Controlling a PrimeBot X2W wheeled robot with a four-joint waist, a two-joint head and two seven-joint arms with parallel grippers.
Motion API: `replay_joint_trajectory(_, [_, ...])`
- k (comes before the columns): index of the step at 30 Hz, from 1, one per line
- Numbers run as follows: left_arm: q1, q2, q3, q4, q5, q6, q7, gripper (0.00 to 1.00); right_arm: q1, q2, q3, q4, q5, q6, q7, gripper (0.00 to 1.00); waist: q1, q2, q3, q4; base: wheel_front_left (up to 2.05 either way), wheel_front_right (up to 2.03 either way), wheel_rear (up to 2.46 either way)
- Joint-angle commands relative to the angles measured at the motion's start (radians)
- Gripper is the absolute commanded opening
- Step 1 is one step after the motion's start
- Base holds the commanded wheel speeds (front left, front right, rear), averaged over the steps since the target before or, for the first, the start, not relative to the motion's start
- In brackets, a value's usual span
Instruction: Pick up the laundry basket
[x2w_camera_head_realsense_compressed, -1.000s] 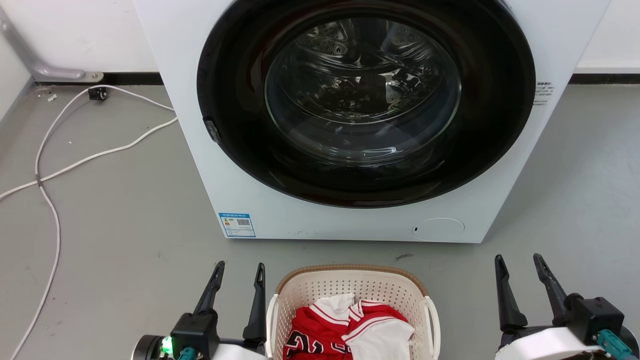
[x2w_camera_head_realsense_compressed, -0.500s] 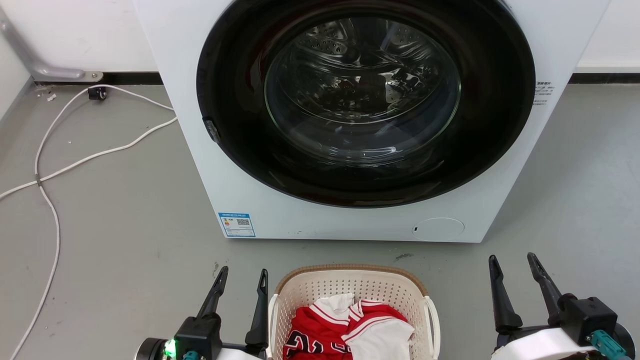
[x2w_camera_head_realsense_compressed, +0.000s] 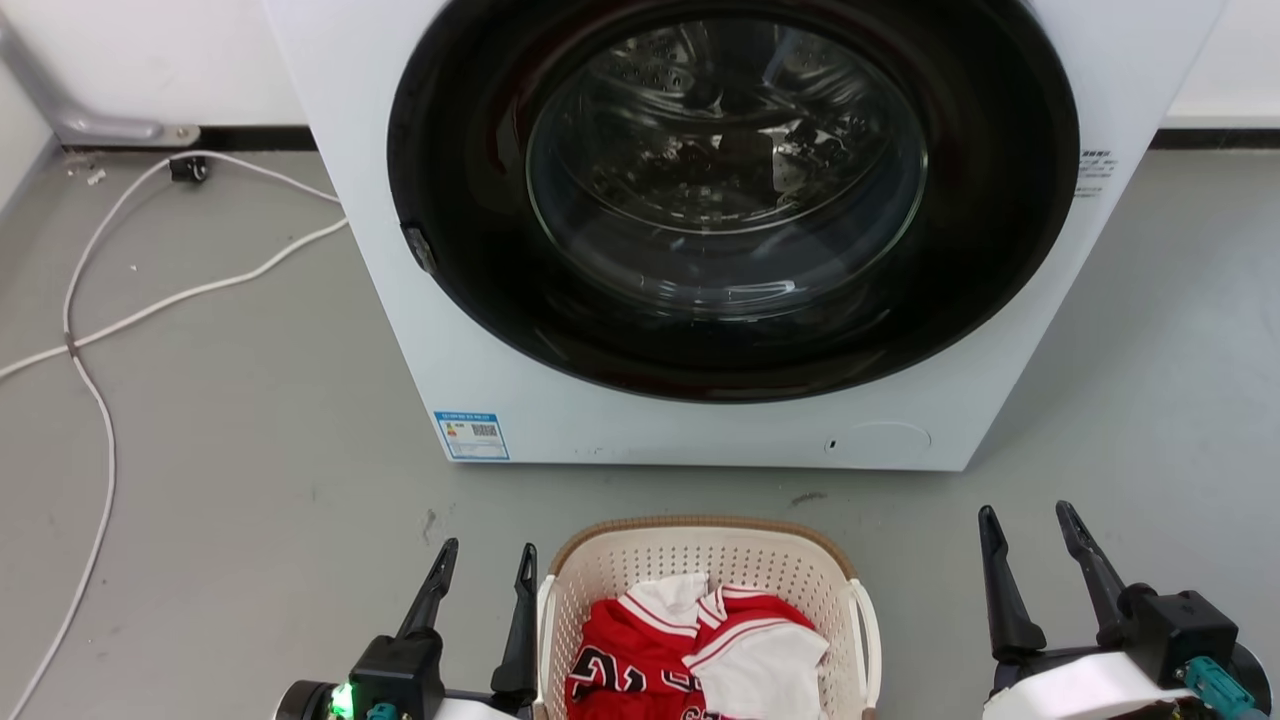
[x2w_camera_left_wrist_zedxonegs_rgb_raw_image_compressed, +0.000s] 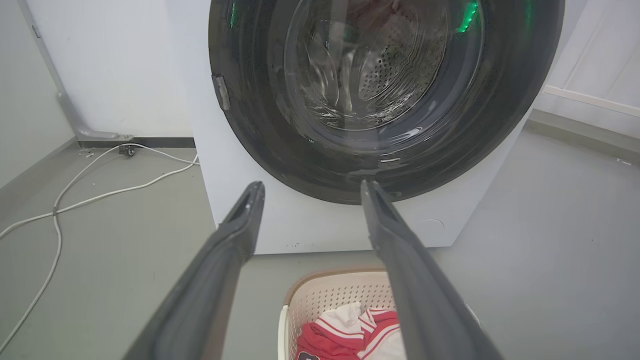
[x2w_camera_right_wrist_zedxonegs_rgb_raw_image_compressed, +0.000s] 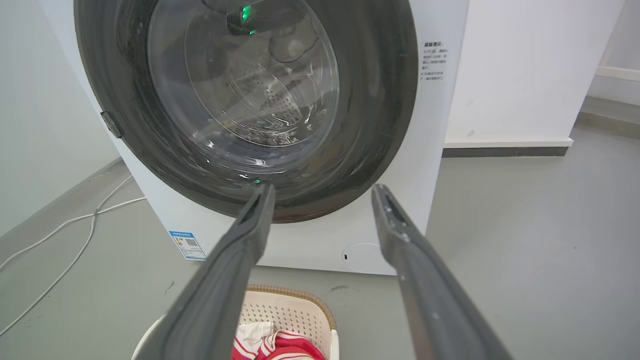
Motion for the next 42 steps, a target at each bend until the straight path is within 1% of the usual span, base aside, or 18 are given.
replay_joint_trajectory(1, [-0.011, -0.001, 0.003, 0.005, -0.008, -0.004, -0.005, 1.00, -0.017, -0.003, 0.000, 0.003, -0.001, 0.000, -0.002, 1.00, 0.0000, 0.0000, 0.019, -0.003, 0.00, 0.00, 0.00])
replay_joint_trajectory(6, [-0.061, -0.001, 0.016, 0.026, -0.004, -0.011, -0.004, 1.00, -0.060, -0.003, -0.008, 0.041, -0.004, 0.000, -0.002, 1.00, 0.0000, 0.0000, 0.118, -0.007, 0.00, 0.00, 0.00])
replay_joint_trajectory(7, [-0.095, -0.001, 0.026, 0.042, -0.002, -0.020, -0.004, 1.00, -0.096, -0.003, -0.007, 0.052, -0.011, 0.000, -0.002, 1.00, 0.0000, 0.0000, 0.169, -0.007, 0.00, 0.00, 0.00])
replay_joint_trajectory(9, [-0.130, -0.001, 0.041, 0.061, 0.008, -0.031, -0.004, 1.00, -0.118, -0.003, -0.003, 0.066, -0.019, 0.000, -0.002, 1.00, 0.0000, 0.0000, 0.222, -0.007, 0.00, 0.00, 0.00])
replay_joint_trajectory(10, [-0.169, -0.001, 0.054, 0.081, 0.021, -0.043, -0.004, 1.00, -0.150, -0.003, -0.007, 0.085, -0.023, 0.000, -0.002, 1.00, 0.0000, 0.0000, 0.275, -0.008, 0.00, 0.00, 0.00])
replay_joint_trajectory(13, [-0.223, -0.001, 0.071, 0.134, 0.013, -0.066, -0.004, 1.00, -0.196, -0.003, -0.011, 0.127, -0.012, 0.000, -0.002, 1.00, 0.0000, 0.0000, 0.342, -0.005, 0.00, 0.00, 0.00])
replay_joint_trajectory(16, [-0.287, 0.000, 0.071, 0.216, 0.036, -0.094, -0.004, 1.00, -0.244, -0.002, -0.003, 0.190, -0.023, 0.000, -0.002, 1.00, 0.0000, 0.0000, 0.401, -0.001, 0.00, 0.00, 0.00])
replay_joint_trajectory(17, [-0.310, 0.002, 0.073, 0.241, 0.041, -0.101, -0.004, 1.00, -0.264, -0.002, 0.001, 0.211, -0.024, 0.000, -0.002, 1.00, 0.0000, 0.0000, 0.426, -0.003, 0.00, 0.00, 0.00])
replay_joint_trajectory(18, [-0.310, 0.002, 0.073, 0.241, 0.041, -0.101, -0.004, 1.00, -0.264, -0.002, 0.001, 0.211, -0.024, 0.000, -0.002, 1.00, 0.0000, 0.0000, 0.426, -0.003, 0.00, 0.00, 0.00])
replay_joint_trajectory(21, [-0.380, 0.013, 0.073, 0.326, 0.055, -0.118, -0.004, 1.00, -0.328, -0.003, 0.010, 0.292, -0.040, 0.000, -0.001, 1.00, 0.0000, 0.0000, 0.485, -0.007, 0.00, 0.00, 0.00])
replay_joint_trajectory(24, [-0.455, 0.041, 0.057, 0.402, 0.093, -0.125, -0.004, 1.00, -0.403, -0.002, 0.023, 0.386, -0.015, 0.000, 0.013, 1.00, 0.0000, 0.0000, 0.543, -0.011, 0.00, 0.00, 0.00])
replay_joint_trajectory(26, [-0.502, 0.049, 0.056, 0.449, 0.100, -0.129, -0.004, 1.00, -0.456, -0.002, 0.030, 0.453, -0.021, 0.000, 0.025, 1.00, 0.0000, 0.0000, 0.577, -0.013, 0.00, 0.00, 0.00])
replay_joint_trajectory(29, [-0.566, 0.055, 0.054, 0.528, 0.091, -0.136, -0.004, 1.00, -0.533, -0.003, 0.030, 0.555, -0.012, 0.000, 0.039, 1.00, 0.0000, 0.0000, 0.622, -0.011, 0.00, 0.00, 0.00])
replay_joint_trajectory(33, [-0.650, 0.058, 0.045, 0.636, 0.076, -0.146, -0.004, 1.00, -0.619, -0.003, 0.022, 0.679, -0.032, 0.000, 0.052, 1.00, 0.0000, 0.0000, 0.666, -0.002, 0.00, 0.00, 0.00])
replay_joint_trajectory(39, [-0.742, 0.061, 0.004, 0.784, 0.047, -0.154, -0.004, 1.00, -0.716, -0.003, 0.025, 0.830, -0.051, 0.000, 0.076, 1.00, 0.0000, 0.0000, 0.704, 0.003, 0.00, 0.00, 0.00])
replay_joint_trajectory(42, [-0.780, 0.051, -0.043, 0.874, 0.012, -0.155, -0.004, 1.00, -0.756, -0.003, 0.015, 0.888, -0.045, 0.000, 0.085, 1.00, 0.0000, 0.0000, 0.716, 0.005, 0.00, 0.00, 0.00])
